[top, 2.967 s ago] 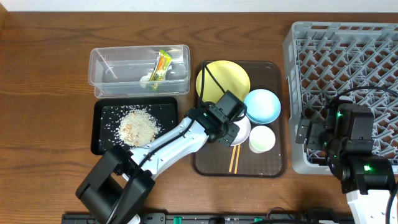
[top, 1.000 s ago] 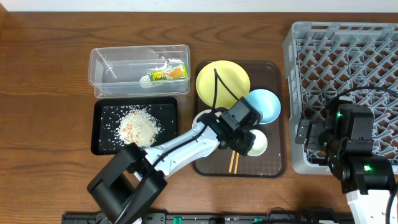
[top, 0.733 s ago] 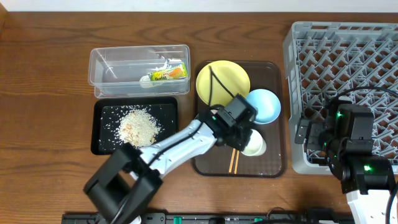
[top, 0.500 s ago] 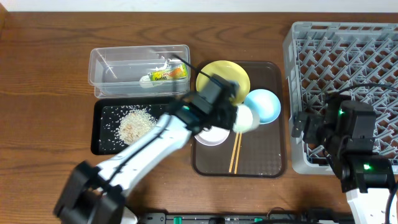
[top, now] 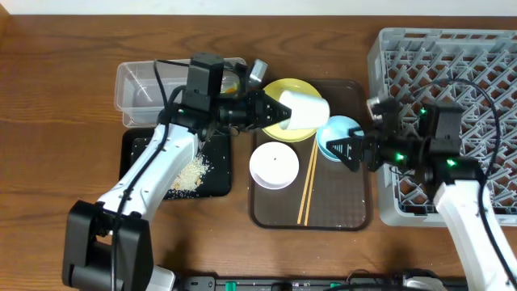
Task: Sort waste into correct bins and load items into the dishwasher rack
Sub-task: 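Hand the white cup from the left gripper to the right gripper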
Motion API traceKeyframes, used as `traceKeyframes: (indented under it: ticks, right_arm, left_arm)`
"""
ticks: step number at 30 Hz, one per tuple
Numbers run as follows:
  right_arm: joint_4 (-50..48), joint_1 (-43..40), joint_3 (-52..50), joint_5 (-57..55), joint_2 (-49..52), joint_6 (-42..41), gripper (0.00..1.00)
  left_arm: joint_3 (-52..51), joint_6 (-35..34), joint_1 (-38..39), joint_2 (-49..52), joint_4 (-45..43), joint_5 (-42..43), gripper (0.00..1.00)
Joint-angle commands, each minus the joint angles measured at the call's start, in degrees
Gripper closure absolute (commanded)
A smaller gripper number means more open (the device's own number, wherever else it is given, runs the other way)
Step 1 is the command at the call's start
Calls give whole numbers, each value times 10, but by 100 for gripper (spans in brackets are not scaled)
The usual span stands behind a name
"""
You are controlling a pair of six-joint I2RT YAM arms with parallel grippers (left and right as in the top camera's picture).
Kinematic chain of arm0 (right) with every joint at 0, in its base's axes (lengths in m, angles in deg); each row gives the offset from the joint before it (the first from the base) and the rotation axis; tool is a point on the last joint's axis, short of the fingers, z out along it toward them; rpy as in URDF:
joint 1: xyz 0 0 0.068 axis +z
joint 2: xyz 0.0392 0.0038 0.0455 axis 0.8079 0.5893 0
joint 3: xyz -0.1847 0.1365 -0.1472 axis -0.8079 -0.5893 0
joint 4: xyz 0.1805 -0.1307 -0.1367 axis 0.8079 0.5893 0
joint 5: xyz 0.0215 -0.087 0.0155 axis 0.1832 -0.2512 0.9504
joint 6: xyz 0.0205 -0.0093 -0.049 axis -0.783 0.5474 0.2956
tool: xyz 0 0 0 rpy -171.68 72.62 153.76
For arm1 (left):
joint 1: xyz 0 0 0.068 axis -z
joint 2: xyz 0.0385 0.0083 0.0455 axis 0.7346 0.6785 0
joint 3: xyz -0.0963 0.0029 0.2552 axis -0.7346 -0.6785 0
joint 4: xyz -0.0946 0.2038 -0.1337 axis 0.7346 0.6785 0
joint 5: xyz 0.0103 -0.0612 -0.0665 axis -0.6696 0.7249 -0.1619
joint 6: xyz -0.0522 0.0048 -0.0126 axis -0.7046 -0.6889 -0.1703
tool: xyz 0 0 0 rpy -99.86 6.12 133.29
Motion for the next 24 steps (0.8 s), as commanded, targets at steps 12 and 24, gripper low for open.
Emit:
traceKeyframes:
  ticks: [12,24]
  right_arm:
    - [-250,-3,7,352,51,-59,11]
    - [-265,0,7,352,51,-70,35]
  left_arm:
    - [1,-35,45,4,-3,92,94]
    - [1,-46,45,4,-3,92,94]
